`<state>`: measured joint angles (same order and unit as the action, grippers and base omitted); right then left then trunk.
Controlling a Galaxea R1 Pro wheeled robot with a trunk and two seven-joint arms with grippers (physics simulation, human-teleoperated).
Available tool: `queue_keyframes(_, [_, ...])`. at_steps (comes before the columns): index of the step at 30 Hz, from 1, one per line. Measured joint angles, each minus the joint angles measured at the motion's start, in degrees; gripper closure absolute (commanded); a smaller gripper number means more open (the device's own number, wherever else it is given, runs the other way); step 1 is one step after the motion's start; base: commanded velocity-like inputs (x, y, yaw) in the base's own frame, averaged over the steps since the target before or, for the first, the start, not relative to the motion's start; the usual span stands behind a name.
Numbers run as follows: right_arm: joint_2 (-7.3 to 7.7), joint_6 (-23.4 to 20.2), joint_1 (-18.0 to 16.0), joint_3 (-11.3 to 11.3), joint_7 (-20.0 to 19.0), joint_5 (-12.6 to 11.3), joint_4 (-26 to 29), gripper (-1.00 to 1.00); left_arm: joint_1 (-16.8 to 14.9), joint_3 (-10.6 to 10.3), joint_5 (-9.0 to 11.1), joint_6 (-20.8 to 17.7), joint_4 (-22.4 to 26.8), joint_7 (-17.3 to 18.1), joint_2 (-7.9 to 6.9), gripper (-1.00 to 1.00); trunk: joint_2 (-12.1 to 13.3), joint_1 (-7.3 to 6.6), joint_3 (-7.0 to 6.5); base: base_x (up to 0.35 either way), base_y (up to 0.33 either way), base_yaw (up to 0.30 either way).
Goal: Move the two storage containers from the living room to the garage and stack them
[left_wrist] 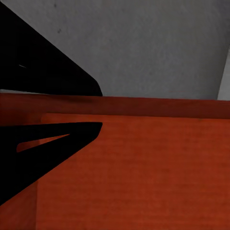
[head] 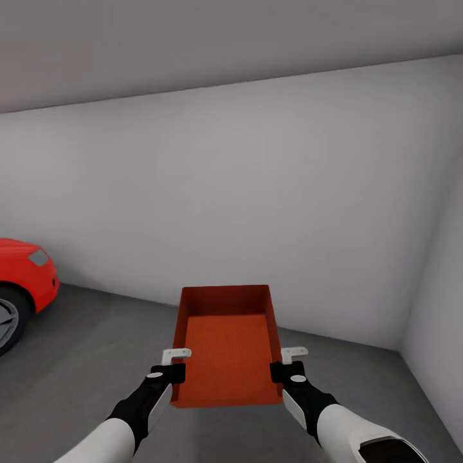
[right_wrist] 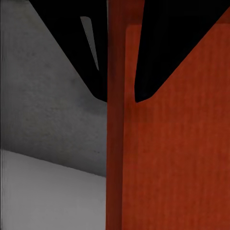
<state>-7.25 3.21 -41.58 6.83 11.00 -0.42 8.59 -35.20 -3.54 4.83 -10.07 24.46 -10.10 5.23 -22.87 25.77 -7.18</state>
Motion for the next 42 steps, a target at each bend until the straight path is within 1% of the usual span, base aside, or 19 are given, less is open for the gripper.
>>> queue_keyframes(7, [-0.03,0.0,0.0,0.1,0.1,-0.1,0.0,1.00,0.0,0.0,0.0,0.0,0.0,0.0,-0.03,1.00,0.0,-0.02,0.15,0.103,0.000,-0.280])
queue_keyframes(26, [-0.04,0.0,0.0,0.0,0.1,0.0,0.0,1.00,0.0,0.0,-0.1,0.0,0.0,0.1,-0.05,1.00,0.0,-0.03,0.56,0.311,0.000,-0.275])
queue_keyframes(31, [-0.06,-0.1,0.0,-0.1,0.0,0.1,0.0,1.00,0.0,0.0,-0.1,0.0,0.1,0.1,-0.07,1.00,0.0,-0.01,0.59,0.148,0.000,-0.068])
queue_keyframes(42, [-0.07,0.0,0.0,-0.1,0.0,0.2,0.0,1.00,0.0,0.0,0.0,0.0,0.1,0.1,-0.09,1.00,0.0,0.00,0.60,0.009,0.000,-0.004])
